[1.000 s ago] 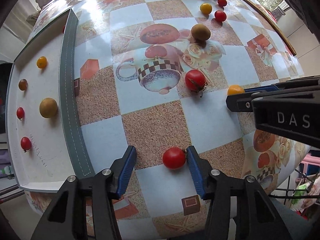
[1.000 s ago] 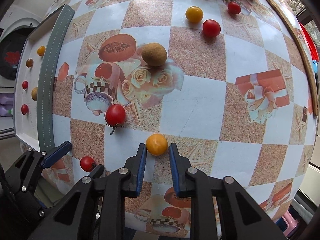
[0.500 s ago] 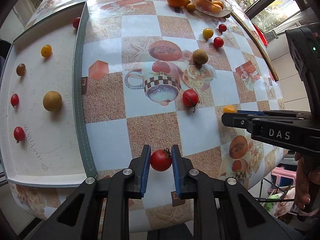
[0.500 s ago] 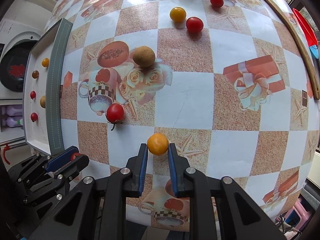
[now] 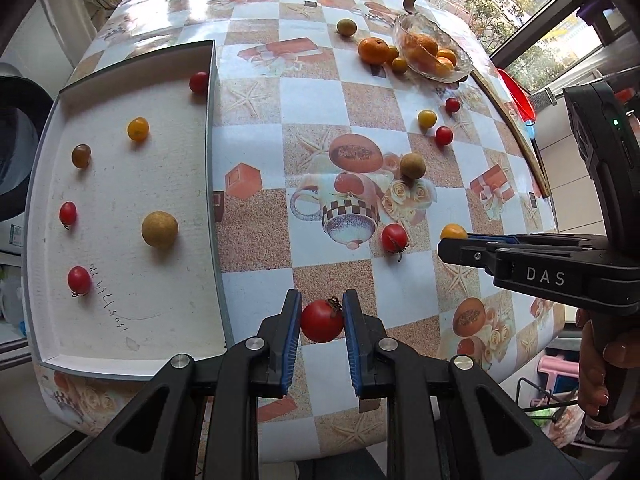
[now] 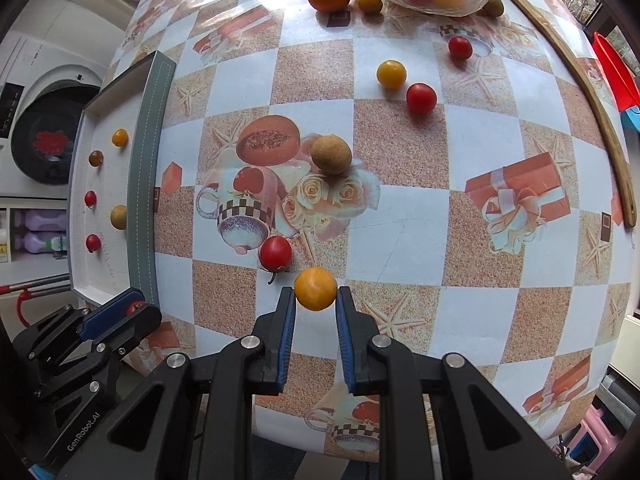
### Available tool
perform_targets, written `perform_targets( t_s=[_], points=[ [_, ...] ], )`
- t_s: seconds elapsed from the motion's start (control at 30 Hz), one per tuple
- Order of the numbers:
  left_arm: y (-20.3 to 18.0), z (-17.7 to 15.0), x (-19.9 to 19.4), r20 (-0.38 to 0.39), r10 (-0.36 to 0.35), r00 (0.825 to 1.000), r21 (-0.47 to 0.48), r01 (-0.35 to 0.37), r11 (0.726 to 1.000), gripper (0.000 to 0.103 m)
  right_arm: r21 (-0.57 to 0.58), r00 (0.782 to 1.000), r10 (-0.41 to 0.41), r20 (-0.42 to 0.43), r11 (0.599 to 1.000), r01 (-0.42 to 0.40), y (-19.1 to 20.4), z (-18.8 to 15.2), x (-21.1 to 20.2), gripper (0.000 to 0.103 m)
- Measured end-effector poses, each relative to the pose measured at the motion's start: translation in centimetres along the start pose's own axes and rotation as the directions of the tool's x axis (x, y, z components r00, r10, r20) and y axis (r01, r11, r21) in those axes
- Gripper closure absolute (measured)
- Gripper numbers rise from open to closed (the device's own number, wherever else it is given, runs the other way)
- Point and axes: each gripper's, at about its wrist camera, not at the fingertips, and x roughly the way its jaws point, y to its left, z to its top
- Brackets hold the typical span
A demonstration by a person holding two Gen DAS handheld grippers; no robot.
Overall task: Organize fruits
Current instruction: 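Carry both tomatoes toward the white tray, then lower both tomatoes into the white tray and open both grippers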
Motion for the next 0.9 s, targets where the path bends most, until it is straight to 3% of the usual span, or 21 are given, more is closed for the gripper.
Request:
perform_targets(
  t_s=[0.27, 0.57, 0.9],
  points=[
    [3.6, 0.9, -2.1, 0.063, 0.022, 0.998, -0.071, -0.017, 0.997, 0.081, -0.069, 1.0, 0.018, 0.009, 0.997, -0.017, 3.6, 1.8, -0.3, 0.081],
    [9.6, 2.0, -3.9, 0.12, 0.095, 0.988, -0.176, -0.073, 0.982, 0.081, -0.162, 0.999, 0.04, 0.018, 0.986, -0.037, 9.2, 5.1, 0.2, 0.081],
    [15.4, 4.7, -2.5, 0.133, 0.167, 0.977, -0.247, -0.13, 0.96, 0.081, -0.259, 0.997, 0.069, 0.025, 0.964, -0.06, 15.6, 10.0, 1.9, 0.081]
  ],
)
